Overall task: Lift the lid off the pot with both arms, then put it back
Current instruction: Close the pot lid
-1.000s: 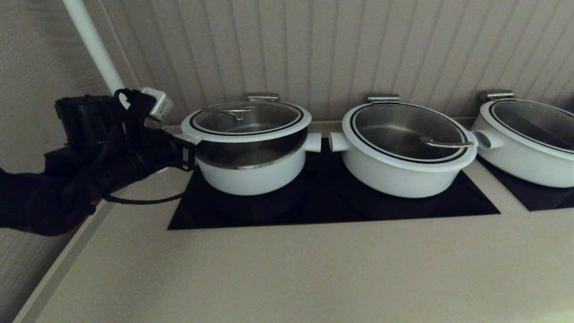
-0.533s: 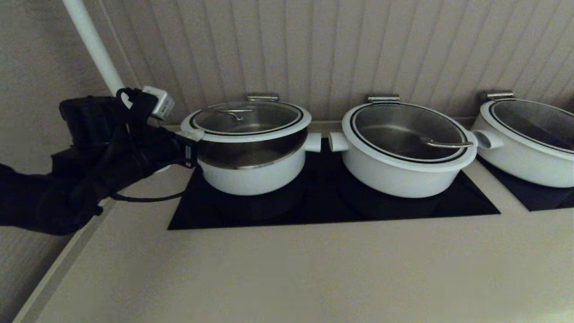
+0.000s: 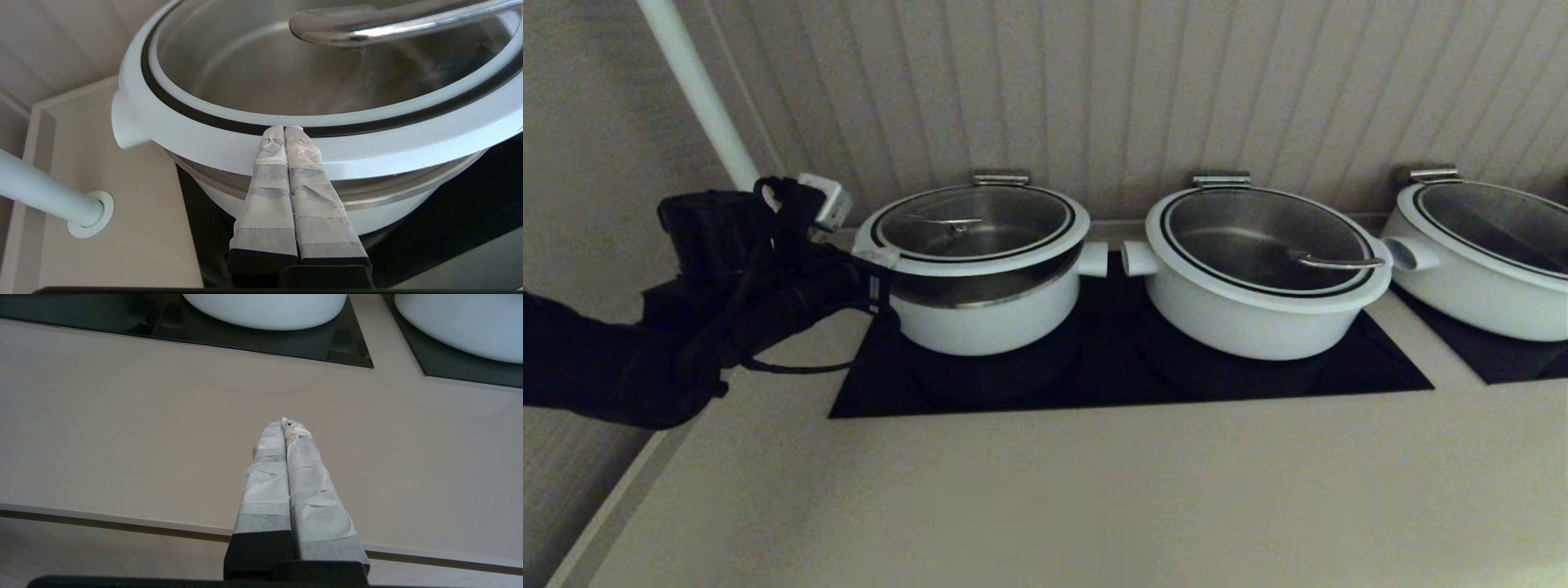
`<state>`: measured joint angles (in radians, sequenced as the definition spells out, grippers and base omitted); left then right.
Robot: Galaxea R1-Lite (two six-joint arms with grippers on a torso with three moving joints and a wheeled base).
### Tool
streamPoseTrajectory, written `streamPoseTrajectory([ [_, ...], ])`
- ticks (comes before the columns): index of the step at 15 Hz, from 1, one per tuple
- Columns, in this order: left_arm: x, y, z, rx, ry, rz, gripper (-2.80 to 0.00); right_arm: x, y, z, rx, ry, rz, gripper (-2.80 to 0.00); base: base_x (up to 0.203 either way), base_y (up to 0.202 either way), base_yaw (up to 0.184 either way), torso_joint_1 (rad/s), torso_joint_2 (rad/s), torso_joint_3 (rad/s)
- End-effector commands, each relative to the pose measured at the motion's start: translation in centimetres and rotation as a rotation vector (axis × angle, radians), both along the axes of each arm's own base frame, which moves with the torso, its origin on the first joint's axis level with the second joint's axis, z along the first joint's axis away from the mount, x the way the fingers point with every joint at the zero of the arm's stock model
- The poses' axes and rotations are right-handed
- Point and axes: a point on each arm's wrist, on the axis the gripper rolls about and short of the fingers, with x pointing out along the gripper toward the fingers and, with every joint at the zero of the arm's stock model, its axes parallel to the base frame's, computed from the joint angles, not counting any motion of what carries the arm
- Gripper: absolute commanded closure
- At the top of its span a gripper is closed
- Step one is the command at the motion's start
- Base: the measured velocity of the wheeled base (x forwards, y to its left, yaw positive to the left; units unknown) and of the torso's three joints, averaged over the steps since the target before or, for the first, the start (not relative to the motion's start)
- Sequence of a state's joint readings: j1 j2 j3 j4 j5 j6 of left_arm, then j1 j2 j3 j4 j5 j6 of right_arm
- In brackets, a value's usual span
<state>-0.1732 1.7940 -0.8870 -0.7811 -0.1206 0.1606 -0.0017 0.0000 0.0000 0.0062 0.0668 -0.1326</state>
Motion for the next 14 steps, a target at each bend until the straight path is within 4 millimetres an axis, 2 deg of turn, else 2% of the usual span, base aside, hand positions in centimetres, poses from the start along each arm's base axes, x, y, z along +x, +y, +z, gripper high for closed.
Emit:
streamPoseTrajectory([
  [1, 0.2, 0.0, -0.4, 0.002, 0.007, 0.0, 0.0, 0.0, 0.0, 0.0, -0.001, 0.001, 0.001, 0.0, 0.0, 0.0, 0.0, 0.0, 0.0, 0.0],
  [14, -0.7, 0.3, -3.3, 0.014, 0.069, 0.013, 0.0, 0.0, 0.0, 0.0, -0.001, 0.001, 0.001, 0.0, 0.0, 0.0, 0.0, 0.0, 0.0, 0.0],
])
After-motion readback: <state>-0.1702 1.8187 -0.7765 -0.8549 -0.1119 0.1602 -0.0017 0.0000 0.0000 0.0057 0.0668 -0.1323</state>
